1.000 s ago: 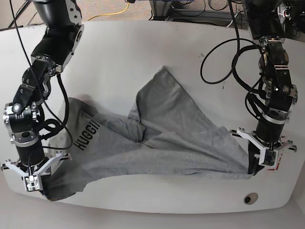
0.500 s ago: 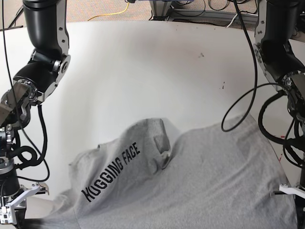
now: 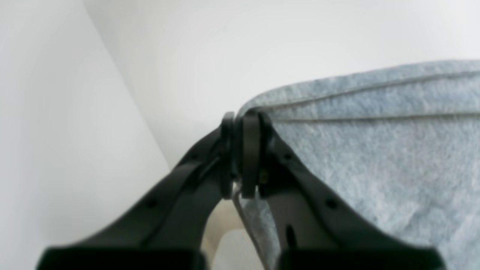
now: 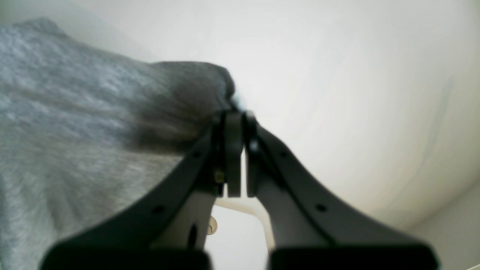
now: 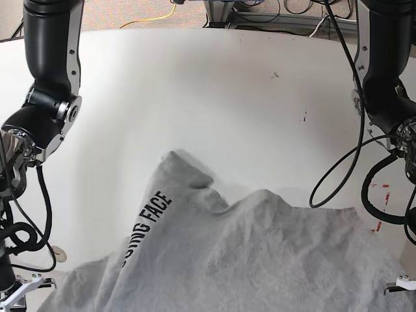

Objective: Layout the t-shirt on the table in an organized manner, then fold the t-shirt properly
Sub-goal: 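Lift the t-shirt with both grippers and shake it out, then lay the t-shirt flat, pulling grippers apart, then release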

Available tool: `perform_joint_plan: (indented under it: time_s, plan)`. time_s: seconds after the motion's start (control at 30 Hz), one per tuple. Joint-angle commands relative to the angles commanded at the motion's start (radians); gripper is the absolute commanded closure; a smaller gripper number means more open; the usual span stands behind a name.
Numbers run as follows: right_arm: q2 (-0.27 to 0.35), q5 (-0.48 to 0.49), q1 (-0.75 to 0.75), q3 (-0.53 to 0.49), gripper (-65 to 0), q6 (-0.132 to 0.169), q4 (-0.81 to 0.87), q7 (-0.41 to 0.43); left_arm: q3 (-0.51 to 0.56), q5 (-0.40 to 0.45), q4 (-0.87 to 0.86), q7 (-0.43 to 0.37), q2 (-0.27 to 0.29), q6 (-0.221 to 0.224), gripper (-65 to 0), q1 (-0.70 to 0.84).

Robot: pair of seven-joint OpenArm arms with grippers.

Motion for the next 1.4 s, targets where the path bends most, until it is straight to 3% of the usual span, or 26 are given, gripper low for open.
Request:
perform_joint_plan:
  time_s: [0.2, 0.3, 0.5, 0.63, 0.73, 0.83, 1.0, 1.4]
  plan:
    - [-0.005, 0.005, -0.100, 0.003, 0.0, 0.000, 0.075, -0.046, -0.002, -0.003, 0.000, 0.002, 0.000, -0.002, -1.0, 0.114]
    - [-0.006, 0.006, -0.178, 0.005, 0.0, 0.014, 0.124, -0.051, -0.005, -0.008, 0.003, 0.012, 0.002, -0.002, -1.0, 0.183]
    - [-0.009, 0.006, -0.348, 0.035, 0.0, 0.048, 0.158, -0.094, -0.106, -0.132, 0.009, 0.055, -0.002, -0.021, -1.0, 0.373]
    - [-0.049, 0.005, -0.459, 0.115, 0.0, 0.087, 0.158, -0.103, -0.158, -0.210, 0.011, 0.055, -0.008, -0.054, -1.0, 0.512]
    - [-0.075, 0.005, -0.539, 0.173, 0.0, 0.135, 0.158, -0.104, -0.184, -0.256, 0.011, 0.055, -0.023, -0.095, -1.0, 0.646]
    - [-0.087, 0.005, -0.598, 0.184, 0.0, 0.155, 0.158, -0.104, -0.201, -0.290, 0.011, 0.055, -0.023, -0.120, -0.8, 0.738]
    - [-0.121, 0.005, -0.703, 0.189, 0.0, 0.155, 0.158, -0.106, -0.226, -0.356, 0.012, 0.055, -0.023, -0.150, -0.6, 0.895]
    - [-0.209, 0.005, -0.931, 0.190, 0.0, 0.155, 0.160, -0.106, -0.353, -0.489, 0.017, 0.055, -0.021, -0.150, -0.6, 1.215]
